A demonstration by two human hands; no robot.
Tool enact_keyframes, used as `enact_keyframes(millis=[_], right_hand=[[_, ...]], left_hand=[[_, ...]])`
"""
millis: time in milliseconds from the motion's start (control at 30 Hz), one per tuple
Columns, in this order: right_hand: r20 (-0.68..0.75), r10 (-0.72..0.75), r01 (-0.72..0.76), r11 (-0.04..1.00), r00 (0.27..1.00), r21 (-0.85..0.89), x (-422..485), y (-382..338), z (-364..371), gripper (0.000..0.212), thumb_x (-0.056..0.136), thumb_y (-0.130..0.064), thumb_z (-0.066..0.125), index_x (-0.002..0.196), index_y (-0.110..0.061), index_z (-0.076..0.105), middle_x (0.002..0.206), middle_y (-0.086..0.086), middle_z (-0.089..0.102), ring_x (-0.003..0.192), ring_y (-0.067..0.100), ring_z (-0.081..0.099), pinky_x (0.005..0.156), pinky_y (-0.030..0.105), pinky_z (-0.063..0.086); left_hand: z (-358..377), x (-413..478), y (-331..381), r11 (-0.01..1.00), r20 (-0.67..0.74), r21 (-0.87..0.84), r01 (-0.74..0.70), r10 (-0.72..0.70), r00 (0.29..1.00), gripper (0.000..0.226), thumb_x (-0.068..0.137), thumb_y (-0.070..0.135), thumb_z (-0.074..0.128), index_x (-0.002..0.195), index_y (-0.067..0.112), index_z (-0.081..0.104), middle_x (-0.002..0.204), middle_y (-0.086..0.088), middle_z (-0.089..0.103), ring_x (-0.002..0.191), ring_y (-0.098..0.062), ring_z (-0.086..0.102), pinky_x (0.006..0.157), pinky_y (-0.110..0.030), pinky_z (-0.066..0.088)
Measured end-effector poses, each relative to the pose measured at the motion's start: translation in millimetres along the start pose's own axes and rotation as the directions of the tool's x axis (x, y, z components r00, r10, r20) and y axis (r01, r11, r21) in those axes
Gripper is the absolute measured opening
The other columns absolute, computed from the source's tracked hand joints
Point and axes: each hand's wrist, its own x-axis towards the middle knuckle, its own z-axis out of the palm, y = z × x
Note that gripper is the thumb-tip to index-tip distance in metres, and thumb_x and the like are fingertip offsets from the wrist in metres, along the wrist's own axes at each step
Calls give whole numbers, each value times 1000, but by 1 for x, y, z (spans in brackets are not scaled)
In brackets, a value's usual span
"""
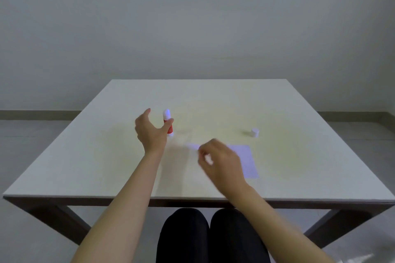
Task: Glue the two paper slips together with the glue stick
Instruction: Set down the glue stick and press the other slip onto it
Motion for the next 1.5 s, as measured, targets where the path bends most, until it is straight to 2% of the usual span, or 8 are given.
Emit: enact_keyframes(millis=[67, 133, 267, 367, 600, 867, 1100, 1500], right_hand=[[-71, 268, -244, 939, 961, 244, 14, 10, -23, 12, 76, 1, 64, 68, -9, 64, 64, 0, 61, 55, 15, 56, 57, 19, 44], [-76, 555, -442, 730, 828, 521, 25, 24, -42, 14, 81, -2, 61, 70, -10, 66, 60, 1, 64, 52, 11, 62, 59, 15, 47], [211, 769, -407, 69, 604, 911, 25, 43, -56, 15, 88, 1, 57, 75, -3, 63, 65, 9, 66, 60, 21, 72, 53, 24, 56], [297, 777, -383, -79, 555, 921, 14, 49, -54, 15, 90, 1, 55, 77, -1, 62, 69, 12, 67, 64, 23, 74, 56, 24, 57], [342, 778, -512, -30, 527, 858, -3, 69, -59, 11, 88, -3, 58, 79, -3, 65, 64, 7, 66, 58, 21, 70, 50, 24, 54], [332, 731, -778, 423, 595, 464, -7, 93, -67, 7, 81, -8, 70, 74, -8, 69, 70, 10, 65, 53, 17, 50, 47, 25, 34], [398, 724, -826, 496, 564, 268, -21, 102, -65, 21, 75, -12, 77, 59, -7, 64, 40, -3, 55, 30, 7, 41, 32, 13, 28], [414, 725, -824, 553, 550, 126, -22, 106, -67, 22, 74, -13, 78, 63, 0, 64, 46, 5, 57, 31, 10, 44, 33, 18, 35]], left_hand=[[-2, -18, 9, 988, -176, -119, -102, 80, 981, 52, 78, 30, 73, 122, 10, 54, 121, -8, 54, 111, -23, 51, 96, -37, 41], [0, -44, 19, 956, -187, -274, -107, 57, 981, 24, 86, 30, 65, 102, 13, 59, 98, -3, 60, 87, -18, 58, 81, -37, 48], [23, -100, 35, 843, 240, -482, 239, -135, 961, 25, 94, 24, 53, 73, 15, 63, 64, -2, 65, 52, -12, 62, 59, -30, 49], [42, -123, 51, 724, 439, -530, 440, -210, 874, 26, 93, 30, 55, 83, 11, 69, 73, -2, 74, 62, -17, 72, 58, -25, 57], [53, -124, 63, 757, 493, -452, 473, -230, 839, 7, 81, 9, 70, 77, 15, 72, 81, -5, 73, 71, -22, 70, 60, -21, 54], [40, -122, 43, 917, 550, -213, 338, -173, 817, 7, 76, 13, 73, 70, 17, 72, 75, -1, 75, 64, -13, 73, 68, -22, 51], [30, -122, 35, 991, 599, -16, 136, -100, 794, 14, 74, 16, 74, 62, 22, 69, 63, 6, 71, 54, -6, 63, 62, -19, 49], [35, -124, 31, 996, 631, 71, 51, -84, 771, 15, 72, 17, 76, 61, 25, 69, 61, 12, 70, 57, -1, 62, 63, -20, 50]])
